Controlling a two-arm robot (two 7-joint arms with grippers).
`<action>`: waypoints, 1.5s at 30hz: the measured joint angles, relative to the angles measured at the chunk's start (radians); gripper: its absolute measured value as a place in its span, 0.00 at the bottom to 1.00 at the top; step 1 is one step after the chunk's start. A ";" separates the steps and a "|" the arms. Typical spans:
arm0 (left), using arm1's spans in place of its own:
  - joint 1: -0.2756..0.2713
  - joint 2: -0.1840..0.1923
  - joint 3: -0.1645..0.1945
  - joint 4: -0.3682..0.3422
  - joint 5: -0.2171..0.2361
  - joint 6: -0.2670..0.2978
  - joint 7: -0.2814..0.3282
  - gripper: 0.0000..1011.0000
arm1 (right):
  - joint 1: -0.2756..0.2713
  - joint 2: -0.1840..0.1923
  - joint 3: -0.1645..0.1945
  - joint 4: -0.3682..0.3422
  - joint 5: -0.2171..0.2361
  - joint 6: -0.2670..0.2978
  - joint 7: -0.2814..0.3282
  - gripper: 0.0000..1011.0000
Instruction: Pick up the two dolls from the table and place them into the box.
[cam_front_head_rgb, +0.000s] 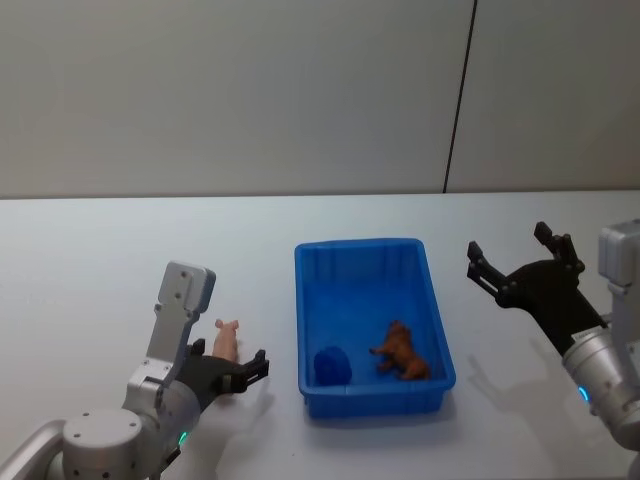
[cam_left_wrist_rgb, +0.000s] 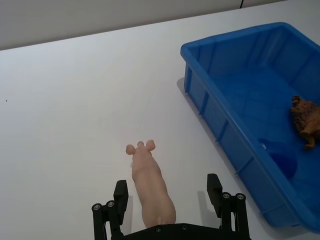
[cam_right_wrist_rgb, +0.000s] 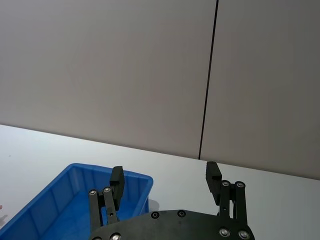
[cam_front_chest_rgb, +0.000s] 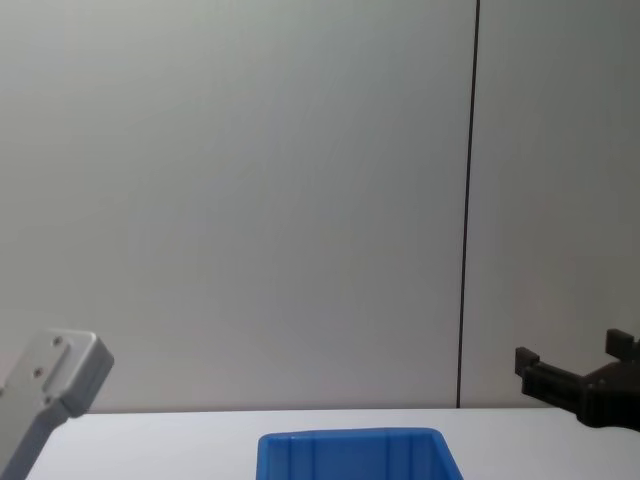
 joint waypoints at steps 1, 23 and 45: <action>-0.001 -0.001 0.000 0.003 0.001 0.001 -0.001 0.99 | 0.000 0.000 0.000 0.000 0.000 0.000 0.000 0.99; -0.023 -0.021 -0.003 0.076 0.054 0.016 -0.025 0.56 | 0.000 0.000 0.000 0.000 0.000 0.000 0.000 0.99; 0.005 0.012 -0.017 0.013 0.173 -0.110 -0.023 0.39 | 0.000 0.000 0.000 0.000 0.000 0.000 0.000 0.99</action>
